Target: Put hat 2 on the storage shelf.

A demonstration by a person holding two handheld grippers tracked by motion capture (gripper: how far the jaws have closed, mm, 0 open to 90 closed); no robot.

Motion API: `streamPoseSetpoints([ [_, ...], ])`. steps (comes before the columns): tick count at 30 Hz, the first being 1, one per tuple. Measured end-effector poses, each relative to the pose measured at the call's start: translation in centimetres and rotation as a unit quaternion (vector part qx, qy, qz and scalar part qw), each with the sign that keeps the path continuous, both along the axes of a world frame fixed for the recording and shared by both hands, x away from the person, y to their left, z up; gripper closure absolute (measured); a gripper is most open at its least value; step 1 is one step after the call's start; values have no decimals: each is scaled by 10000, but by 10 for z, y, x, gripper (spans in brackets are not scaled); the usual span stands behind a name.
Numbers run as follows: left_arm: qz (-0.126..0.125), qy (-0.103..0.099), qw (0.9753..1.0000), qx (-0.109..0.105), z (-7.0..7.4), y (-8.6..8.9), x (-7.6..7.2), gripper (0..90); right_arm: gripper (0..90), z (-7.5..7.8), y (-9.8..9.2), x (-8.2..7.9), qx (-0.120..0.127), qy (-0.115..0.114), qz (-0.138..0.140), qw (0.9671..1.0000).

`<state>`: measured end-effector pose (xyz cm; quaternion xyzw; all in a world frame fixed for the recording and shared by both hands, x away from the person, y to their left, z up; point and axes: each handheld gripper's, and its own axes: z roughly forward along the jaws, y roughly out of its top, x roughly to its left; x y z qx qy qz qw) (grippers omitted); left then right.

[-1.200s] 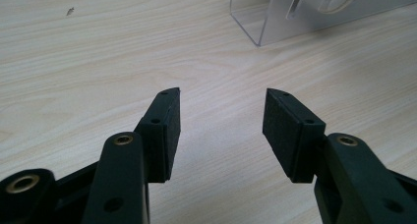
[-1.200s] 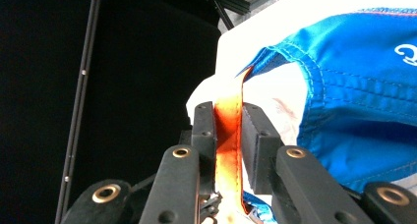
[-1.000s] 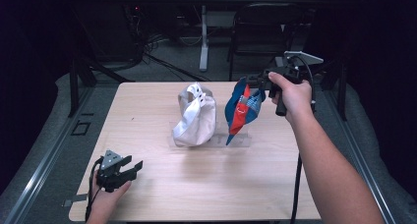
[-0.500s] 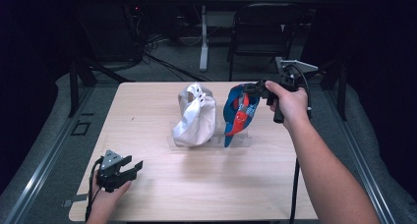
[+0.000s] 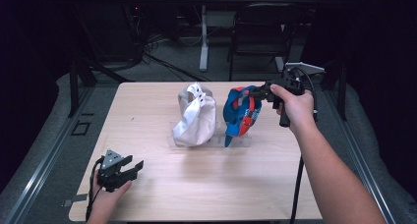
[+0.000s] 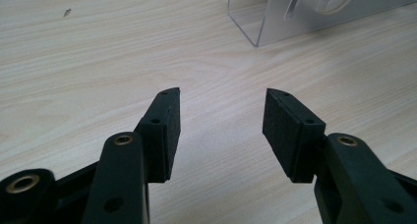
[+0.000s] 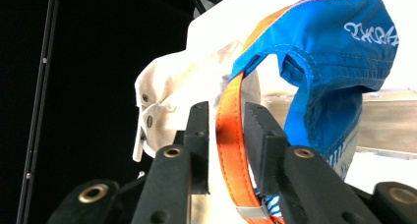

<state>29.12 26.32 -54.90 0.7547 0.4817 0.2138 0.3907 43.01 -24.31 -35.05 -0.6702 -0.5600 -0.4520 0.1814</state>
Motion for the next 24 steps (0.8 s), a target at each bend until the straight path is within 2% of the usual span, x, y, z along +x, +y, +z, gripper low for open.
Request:
streamPoseSetpoints([
  [3, -33, 64, 10000, 37, 1, 0, 1, 495, 705, 1, -3, -3, -114, -58, 16, 9999],
  [5, -28, 9, 10000, 0, 0, -1, 1, 495, 688, 2, -5, -5, -212, -83, -3, 9997],
  [10, -60, 66, 10000, 19, 0, -3, 3, 495, 656, 6, -12, -12, -446, -218, -86, 9987],
  [13, -72, 15, 10000, 4, 0, -4, 4, 495, 629, 8, -16, -17, -603, -302, -88, 9977],
  [15, -90, 61, 9999, 25, 0, -5, 5, 495, 610, 9, -17, -21, -762, -350, -84, 9964],
  [18, -81, 7, 10000, 4, -1, -6, 5, 495, 584, 8, -19, -26, -941, -447, -65, 9945],
  [23, -129, 59, 9999, 31, 0, -7, 6, 495, 551, -1, -22, -35, -1026, -568, -65, 9931],
  [24, -104, 5, 9999, -13, -1, -8, 7, 495, 547, -2, -23, -37, -1042, -595, -60, 9928],
])
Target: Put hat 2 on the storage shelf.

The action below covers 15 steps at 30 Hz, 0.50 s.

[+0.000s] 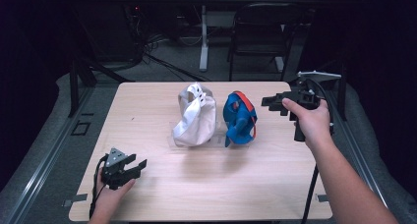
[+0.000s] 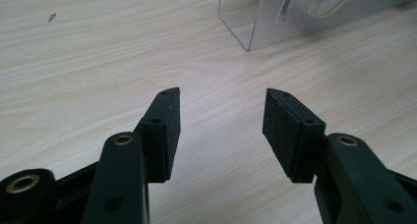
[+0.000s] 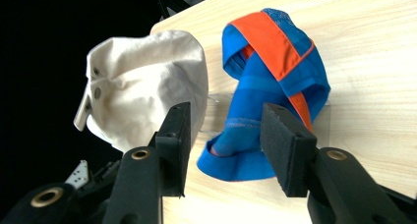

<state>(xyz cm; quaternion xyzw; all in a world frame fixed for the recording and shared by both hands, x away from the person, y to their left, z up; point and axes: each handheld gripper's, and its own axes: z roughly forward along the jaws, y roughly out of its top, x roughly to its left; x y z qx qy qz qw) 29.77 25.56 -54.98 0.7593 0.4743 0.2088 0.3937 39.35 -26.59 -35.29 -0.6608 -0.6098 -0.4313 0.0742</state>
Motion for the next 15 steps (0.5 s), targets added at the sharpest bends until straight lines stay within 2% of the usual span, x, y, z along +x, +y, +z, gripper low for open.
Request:
streamPoseSetpoints([
  [3, -25, -8, 10000, 5, 0, 0, 1, 494, 534, -6, -1, -9, -83, -86, 40, 9999],
  [5, -53, 53, 10000, 47, 1, -1, 2, 494, 527, -9, 0, -15, -131, -133, 72, 9998],
  [7, -54, 3, 10000, 17, 0, -3, 3, 493, 524, -14, 0, -22, -184, -154, 128, 9996],
  [8, -72, 51, 10000, 39, 0, -3, 3, 493, 521, -16, 0, -25, -192, -174, 162, 9995],
  [12, -80, -5, 10000, 9, -1, -6, 4, 493, 517, -28, -1, -39, -186, -221, 239, 9993],
  [15, -108, 60, 9999, 50, 0, -6, 4, 493, 514, -39, -1, -49, -200, -252, 256, 9992],
])
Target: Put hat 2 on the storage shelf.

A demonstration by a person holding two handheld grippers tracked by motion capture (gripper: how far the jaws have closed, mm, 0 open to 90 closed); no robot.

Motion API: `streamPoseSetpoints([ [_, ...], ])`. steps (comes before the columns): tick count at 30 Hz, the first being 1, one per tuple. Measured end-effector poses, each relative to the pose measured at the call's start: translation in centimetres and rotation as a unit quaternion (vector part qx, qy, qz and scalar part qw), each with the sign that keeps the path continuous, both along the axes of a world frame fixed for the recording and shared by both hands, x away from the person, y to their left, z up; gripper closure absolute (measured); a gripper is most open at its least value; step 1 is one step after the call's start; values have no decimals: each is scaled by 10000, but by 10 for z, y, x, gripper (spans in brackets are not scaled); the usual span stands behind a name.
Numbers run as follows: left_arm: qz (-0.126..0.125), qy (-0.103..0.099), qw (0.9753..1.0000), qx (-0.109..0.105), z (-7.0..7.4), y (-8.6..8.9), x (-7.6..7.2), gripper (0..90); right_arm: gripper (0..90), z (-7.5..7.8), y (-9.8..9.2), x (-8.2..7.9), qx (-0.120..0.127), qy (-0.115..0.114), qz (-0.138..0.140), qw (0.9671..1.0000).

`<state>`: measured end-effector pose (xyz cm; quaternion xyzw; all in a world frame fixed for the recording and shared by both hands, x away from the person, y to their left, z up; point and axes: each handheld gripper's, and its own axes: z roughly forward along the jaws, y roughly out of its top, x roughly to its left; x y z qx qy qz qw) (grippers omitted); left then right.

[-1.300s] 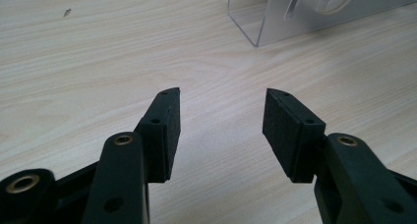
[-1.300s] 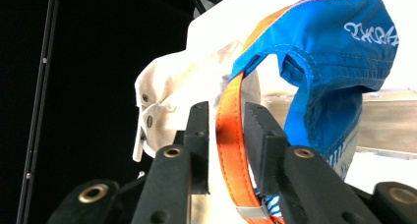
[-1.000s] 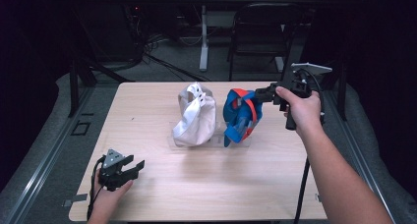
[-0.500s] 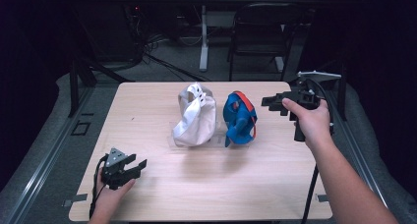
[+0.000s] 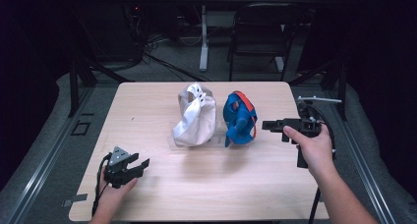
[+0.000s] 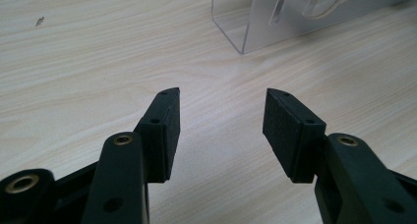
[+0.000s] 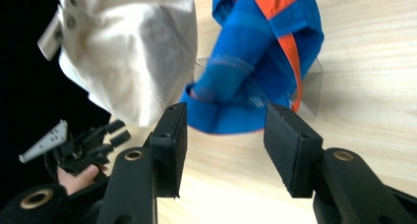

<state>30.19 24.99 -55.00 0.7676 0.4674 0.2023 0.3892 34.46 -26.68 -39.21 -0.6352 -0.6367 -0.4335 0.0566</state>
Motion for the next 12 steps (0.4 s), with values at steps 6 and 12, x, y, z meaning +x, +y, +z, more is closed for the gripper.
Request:
streamPoseSetpoints([
  [6, -26, 7, 10000, 19, 0, 0, 0, 493, 507, -20, -1, -18, -108, -159, 72, 9998],
  [12, -43, -25, 10000, 5, -1, -2, 0, 491, 480, -48, -2, -37, -392, -526, 30, 9978],
])
